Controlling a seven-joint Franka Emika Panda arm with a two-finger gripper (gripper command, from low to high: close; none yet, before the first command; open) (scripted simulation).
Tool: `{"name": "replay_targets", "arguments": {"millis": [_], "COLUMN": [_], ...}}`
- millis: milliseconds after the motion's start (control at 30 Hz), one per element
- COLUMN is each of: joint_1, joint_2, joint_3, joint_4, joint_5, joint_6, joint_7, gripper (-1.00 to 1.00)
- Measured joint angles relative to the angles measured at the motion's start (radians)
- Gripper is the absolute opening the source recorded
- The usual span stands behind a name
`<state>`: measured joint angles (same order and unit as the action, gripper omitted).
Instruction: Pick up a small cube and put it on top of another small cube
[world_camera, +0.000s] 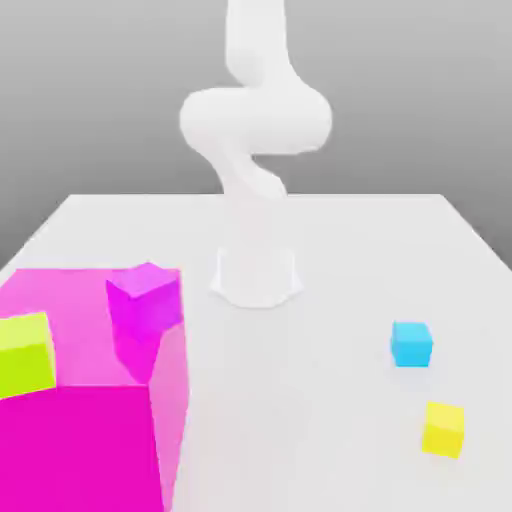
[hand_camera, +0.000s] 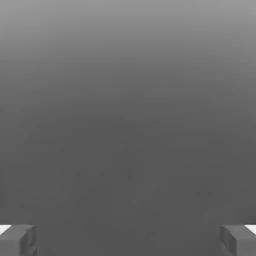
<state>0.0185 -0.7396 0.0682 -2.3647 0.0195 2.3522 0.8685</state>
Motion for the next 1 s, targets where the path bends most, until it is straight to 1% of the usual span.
{"name": "replay_targets", "arguments": {"millis": [400, 567, 600, 667, 767, 867, 1000], "joint_1": [0.133, 0.221, 0.23, 0.235, 0.224, 0.243, 0.336], "joint_2": [0.355, 0.567, 0.623, 0.684, 0.742, 0.796, 0.864], "joint_3": [0.365, 0.539, 0.567, 0.579, 0.565, 0.501, 0.36], "joint_4": [-0.358, -0.53, -0.552, -0.563, -0.555, -0.541, -0.52], "joint_5": [0.111, 0.173, 0.153, 0.092, -0.036, -0.194, -0.395], "joint_6": [0.295, 0.459, 0.499, 0.542, 0.581, 0.613, 0.653], "joint_7": [0.392, 0.598, 0.656, 0.733, 0.836, 0.952, 1.099], "gripper": [0.0, 0.0, 0.0, 0.0, 0.0, 0.0, 0.0]}}
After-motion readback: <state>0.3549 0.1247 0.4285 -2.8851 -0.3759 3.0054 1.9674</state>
